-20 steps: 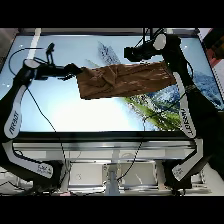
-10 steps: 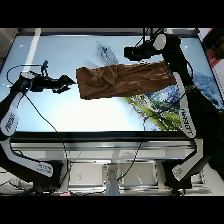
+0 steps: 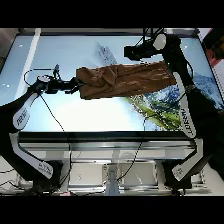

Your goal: Fold the clothes and pants, and hang the long-sleeved shirts on hangers.

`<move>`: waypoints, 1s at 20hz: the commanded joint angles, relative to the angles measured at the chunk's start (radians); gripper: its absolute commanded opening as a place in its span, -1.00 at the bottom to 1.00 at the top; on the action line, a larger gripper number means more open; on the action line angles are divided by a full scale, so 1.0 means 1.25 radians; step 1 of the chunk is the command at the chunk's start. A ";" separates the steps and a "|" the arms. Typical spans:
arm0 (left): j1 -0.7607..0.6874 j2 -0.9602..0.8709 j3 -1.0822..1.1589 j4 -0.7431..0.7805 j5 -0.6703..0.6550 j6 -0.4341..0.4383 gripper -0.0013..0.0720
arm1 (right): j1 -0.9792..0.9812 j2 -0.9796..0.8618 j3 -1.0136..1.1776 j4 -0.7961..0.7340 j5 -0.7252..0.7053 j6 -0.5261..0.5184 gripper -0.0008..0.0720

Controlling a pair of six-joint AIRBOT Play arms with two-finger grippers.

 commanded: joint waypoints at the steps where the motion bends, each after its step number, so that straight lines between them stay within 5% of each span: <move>1: -0.033 -0.018 -0.001 -0.011 0.067 -0.001 -0.09 | -0.001 0.000 0.000 0.001 0.000 0.000 -0.89; 3: -0.035 -0.018 -0.001 -0.023 0.082 -0.001 -0.77 | -0.001 0.000 0.000 0.001 0.002 0.000 -0.89; 4: -0.035 -0.017 0.000 -0.028 0.081 0.000 -0.92 | -0.001 0.000 0.000 0.001 0.003 0.000 -0.89; 10: -0.023 0.088 0.030 0.101 0.007 -0.004 -0.93 | -0.002 0.005 0.001 -0.013 0.065 -0.021 -0.89; 13: 0.003 0.186 0.114 0.297 -0.140 -0.139 -0.93 | -0.001 0.023 0.001 -0.017 0.120 -0.050 -0.89; 20: 0.008 0.350 0.334 0.595 -0.287 -0.213 -0.93 | -0.001 0.074 0.001 -0.014 0.134 -0.060 -0.89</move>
